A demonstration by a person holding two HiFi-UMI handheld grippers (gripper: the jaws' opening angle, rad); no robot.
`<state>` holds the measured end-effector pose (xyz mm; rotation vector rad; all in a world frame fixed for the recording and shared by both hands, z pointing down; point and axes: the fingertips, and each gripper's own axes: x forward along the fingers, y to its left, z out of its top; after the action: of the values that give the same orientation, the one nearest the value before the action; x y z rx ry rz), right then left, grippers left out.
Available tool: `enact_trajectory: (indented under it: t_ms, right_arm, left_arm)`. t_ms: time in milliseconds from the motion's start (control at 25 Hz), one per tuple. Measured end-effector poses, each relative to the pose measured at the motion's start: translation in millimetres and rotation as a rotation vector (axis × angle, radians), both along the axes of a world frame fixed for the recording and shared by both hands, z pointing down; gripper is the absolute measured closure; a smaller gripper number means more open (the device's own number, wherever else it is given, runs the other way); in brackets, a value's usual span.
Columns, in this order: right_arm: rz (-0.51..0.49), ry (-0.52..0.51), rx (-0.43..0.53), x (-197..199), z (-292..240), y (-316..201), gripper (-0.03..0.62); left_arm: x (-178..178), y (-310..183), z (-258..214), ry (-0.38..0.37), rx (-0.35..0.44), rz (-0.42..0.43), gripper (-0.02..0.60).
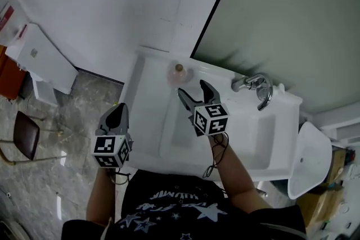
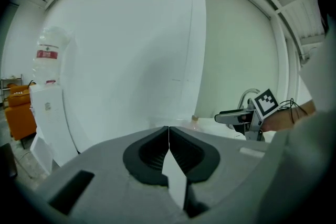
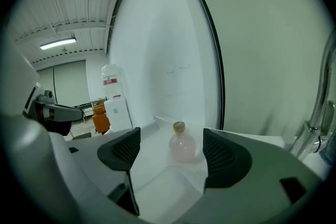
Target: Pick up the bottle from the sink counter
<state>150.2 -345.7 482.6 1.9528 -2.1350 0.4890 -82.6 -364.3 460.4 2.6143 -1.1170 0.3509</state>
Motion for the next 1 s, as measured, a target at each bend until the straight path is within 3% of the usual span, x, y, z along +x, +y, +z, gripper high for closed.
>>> enact_trajectory:
  t_ms: [320, 680, 1000]
  right_arm:
    - [0.014, 0.031, -0.042, 8, 22, -51, 0.237]
    - [-0.007, 0.068, -0.085, 8, 50, -79, 0.25]
    - [-0.009, 0.072, -0.079, 8, 65, -101, 0.323]
  left_arm:
    - [28, -57, 9, 0.017, -0.008, 0.051, 0.561]
    - [52, -78, 34, 0.025, -0.061, 0.067, 0.561]
    - [53, -89, 49, 0.02, -0.097, 0.057, 0.561]
